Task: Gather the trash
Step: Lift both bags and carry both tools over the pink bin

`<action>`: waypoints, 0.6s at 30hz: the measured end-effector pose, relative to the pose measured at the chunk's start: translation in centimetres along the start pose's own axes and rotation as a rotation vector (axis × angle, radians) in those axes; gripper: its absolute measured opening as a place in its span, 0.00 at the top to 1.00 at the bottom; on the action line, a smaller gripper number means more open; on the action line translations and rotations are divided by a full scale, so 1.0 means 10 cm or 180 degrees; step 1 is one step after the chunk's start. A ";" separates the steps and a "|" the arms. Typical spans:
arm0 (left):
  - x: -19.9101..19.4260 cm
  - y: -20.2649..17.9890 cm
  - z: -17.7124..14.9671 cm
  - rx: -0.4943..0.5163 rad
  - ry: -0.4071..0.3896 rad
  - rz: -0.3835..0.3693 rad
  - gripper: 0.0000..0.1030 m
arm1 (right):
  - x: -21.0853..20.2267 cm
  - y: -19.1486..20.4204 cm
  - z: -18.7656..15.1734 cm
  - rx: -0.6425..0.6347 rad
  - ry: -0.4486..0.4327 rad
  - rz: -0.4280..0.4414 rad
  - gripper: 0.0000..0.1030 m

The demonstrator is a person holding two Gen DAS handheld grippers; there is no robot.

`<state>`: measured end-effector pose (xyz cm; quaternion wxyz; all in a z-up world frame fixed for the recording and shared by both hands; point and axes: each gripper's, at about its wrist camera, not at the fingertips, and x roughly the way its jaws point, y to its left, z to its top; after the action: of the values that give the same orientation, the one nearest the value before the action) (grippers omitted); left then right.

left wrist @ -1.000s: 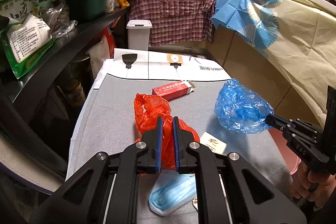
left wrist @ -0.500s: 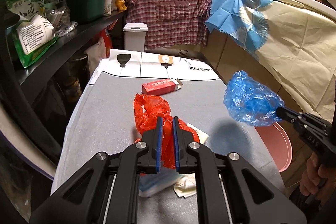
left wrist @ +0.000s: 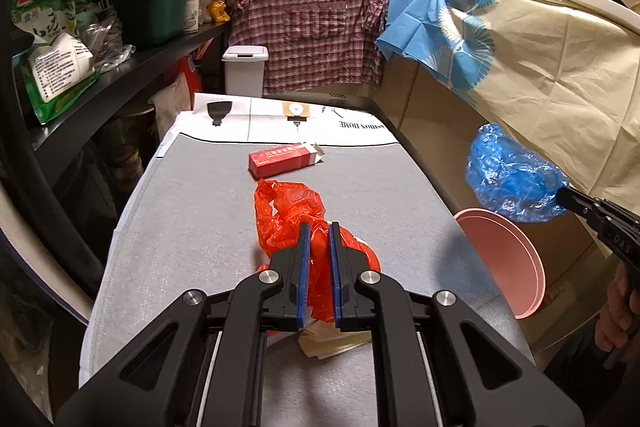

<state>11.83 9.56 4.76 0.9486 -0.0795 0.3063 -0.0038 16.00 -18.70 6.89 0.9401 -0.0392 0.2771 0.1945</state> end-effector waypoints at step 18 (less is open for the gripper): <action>0.03 -0.37 -0.13 0.0250 0.0066 -0.0080 0.91 | -0.22 -0.57 -0.22 0.0360 -0.0113 -0.0317 0.98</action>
<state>11.47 5.72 4.09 0.9476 -0.0460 0.3148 -0.0285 15.41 -25.06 5.97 0.9541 0.0037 0.2686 0.1322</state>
